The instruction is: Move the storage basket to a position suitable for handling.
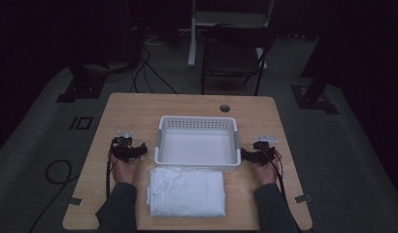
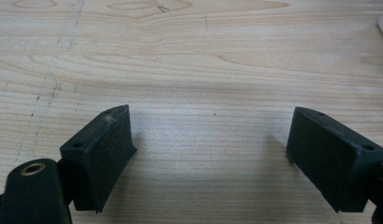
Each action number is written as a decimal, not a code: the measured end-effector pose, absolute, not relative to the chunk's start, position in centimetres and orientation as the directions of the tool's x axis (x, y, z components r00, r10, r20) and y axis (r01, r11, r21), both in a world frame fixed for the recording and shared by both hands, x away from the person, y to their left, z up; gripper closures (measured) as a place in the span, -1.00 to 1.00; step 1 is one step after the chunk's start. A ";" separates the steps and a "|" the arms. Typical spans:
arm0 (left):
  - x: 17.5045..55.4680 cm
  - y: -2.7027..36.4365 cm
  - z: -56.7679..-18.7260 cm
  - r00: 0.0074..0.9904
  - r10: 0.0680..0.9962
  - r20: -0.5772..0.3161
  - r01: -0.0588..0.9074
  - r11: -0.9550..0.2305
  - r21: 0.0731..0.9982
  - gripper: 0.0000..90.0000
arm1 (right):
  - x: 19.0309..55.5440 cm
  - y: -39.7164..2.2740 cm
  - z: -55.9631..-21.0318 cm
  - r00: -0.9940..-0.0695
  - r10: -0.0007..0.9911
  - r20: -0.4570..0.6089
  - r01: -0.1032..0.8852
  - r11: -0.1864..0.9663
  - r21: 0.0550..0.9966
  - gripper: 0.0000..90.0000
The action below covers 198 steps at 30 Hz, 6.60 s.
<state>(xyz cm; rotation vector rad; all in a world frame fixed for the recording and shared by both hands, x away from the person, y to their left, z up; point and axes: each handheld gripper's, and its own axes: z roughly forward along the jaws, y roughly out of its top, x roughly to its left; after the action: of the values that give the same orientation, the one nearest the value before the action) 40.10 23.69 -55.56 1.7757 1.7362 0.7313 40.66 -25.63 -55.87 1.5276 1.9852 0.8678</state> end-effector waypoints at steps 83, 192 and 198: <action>32.1 17.1 -49.3 0.372 0.923 -0.096 0.619 -0.170 0.767 0.08 | 34.0 -21.6 -48.3 -0.527 0.835 0.155 0.599 0.236 0.766 0.04; 32.6 19.3 -48.2 0.374 0.914 -0.159 0.584 -0.099 0.805 -0.15 | 34.6 -19.5 -47.6 -0.533 0.841 0.095 0.525 0.240 0.816 -0.33; 29.4 18.9 -48.5 0.398 0.903 -0.161 0.591 -0.117 0.798 -0.21 | 31.5 -19.0 -49.0 -0.588 0.803 0.096 0.513 0.279 0.812 -0.26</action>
<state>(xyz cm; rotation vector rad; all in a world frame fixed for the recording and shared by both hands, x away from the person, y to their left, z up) 29.43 18.88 -48.46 1.8154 1.2946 0.4687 31.48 -19.01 -48.98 1.1967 2.2210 1.2173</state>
